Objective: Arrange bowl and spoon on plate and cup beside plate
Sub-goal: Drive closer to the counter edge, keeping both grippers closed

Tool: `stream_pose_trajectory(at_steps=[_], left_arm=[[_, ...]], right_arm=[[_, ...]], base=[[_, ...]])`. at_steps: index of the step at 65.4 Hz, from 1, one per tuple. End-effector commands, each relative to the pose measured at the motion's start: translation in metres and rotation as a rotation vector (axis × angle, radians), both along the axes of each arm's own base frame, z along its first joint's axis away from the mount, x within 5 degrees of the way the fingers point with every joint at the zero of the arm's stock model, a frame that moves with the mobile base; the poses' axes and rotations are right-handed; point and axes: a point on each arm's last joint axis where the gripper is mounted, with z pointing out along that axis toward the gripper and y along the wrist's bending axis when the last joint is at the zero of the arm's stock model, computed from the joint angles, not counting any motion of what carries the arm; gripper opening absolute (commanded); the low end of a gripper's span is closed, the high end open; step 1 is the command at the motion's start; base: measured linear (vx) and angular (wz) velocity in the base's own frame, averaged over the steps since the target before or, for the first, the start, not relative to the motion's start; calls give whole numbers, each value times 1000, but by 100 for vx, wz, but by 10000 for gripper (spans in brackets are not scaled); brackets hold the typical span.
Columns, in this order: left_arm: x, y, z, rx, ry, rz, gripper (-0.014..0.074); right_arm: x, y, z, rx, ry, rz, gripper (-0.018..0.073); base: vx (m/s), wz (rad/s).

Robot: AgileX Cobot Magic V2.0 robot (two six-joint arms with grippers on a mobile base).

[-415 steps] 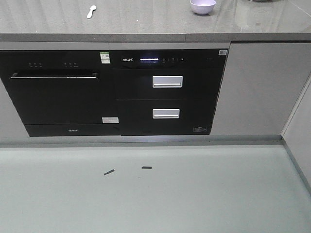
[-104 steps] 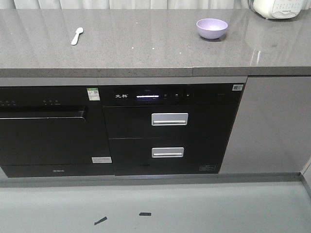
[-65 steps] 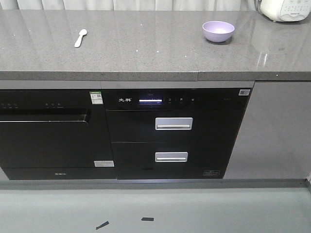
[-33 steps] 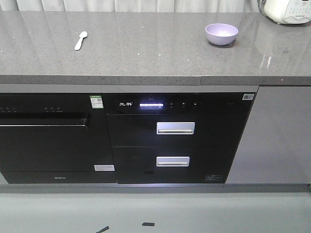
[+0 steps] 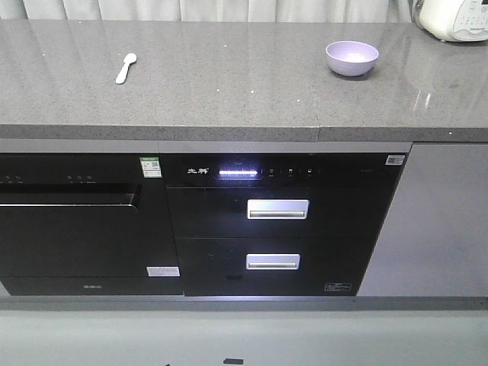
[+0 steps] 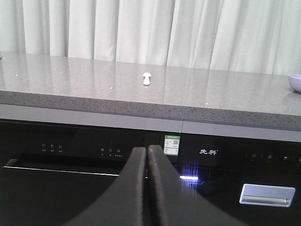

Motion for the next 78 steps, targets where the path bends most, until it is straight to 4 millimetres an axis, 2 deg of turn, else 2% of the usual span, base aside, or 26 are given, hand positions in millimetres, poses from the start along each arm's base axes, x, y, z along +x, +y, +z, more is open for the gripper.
stream_pose_trajectory(at_steps=[1,78], left_arm=[[1,0,-3,-6,-38,-2,-6],[1,0,-3,-6,-38,-2,-6]], right_arm=[[0,2,2,-18,-69,17,-6],[0,2,2,-18,-69,17,-6]], base=[[6,1],[4,0]])
